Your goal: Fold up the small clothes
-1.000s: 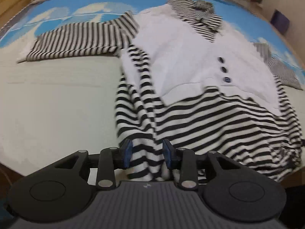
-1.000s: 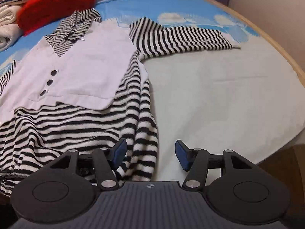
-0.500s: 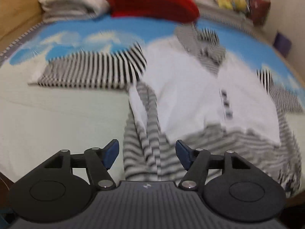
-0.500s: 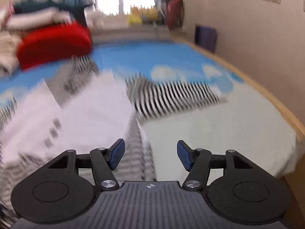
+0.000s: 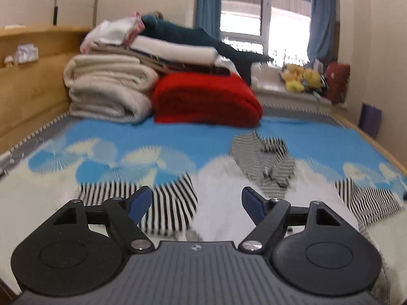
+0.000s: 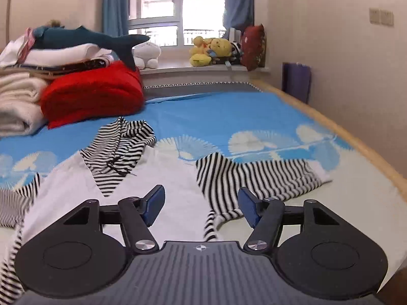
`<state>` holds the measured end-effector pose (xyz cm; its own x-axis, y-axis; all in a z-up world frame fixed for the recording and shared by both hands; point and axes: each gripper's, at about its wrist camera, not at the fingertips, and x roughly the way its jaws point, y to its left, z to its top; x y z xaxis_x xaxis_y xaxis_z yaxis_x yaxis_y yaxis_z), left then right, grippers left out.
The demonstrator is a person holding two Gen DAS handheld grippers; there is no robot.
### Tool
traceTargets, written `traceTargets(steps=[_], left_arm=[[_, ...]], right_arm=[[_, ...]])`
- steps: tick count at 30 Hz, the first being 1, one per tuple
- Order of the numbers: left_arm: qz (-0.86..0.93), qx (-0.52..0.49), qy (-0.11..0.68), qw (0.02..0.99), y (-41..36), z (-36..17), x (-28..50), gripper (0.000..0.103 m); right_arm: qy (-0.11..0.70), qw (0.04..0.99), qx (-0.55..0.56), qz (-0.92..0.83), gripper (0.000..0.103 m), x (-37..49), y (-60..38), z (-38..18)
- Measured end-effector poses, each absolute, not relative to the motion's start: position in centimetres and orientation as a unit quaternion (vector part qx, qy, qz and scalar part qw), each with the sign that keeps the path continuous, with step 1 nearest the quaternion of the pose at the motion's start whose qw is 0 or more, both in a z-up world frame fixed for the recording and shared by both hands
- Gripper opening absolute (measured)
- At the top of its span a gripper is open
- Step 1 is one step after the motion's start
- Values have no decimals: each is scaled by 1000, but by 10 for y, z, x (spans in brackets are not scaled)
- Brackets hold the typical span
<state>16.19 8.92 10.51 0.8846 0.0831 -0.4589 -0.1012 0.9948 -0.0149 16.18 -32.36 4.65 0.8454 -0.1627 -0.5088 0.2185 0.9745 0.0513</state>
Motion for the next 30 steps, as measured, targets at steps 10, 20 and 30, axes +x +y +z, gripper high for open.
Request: traceTargets(steps=[10,20,30], left_arm=[[107,-1,232,967,140,92,292,57],[241,-96,353,899,250,-11,349,13],[237,-123,391,881,286,-57,355,19]], right_arm=[[239,967,-44,-76,65,149,-299,43],[252,961,-61,-93,35,157,-311,38],[282,953,-50,-97,35,191,-294,24]])
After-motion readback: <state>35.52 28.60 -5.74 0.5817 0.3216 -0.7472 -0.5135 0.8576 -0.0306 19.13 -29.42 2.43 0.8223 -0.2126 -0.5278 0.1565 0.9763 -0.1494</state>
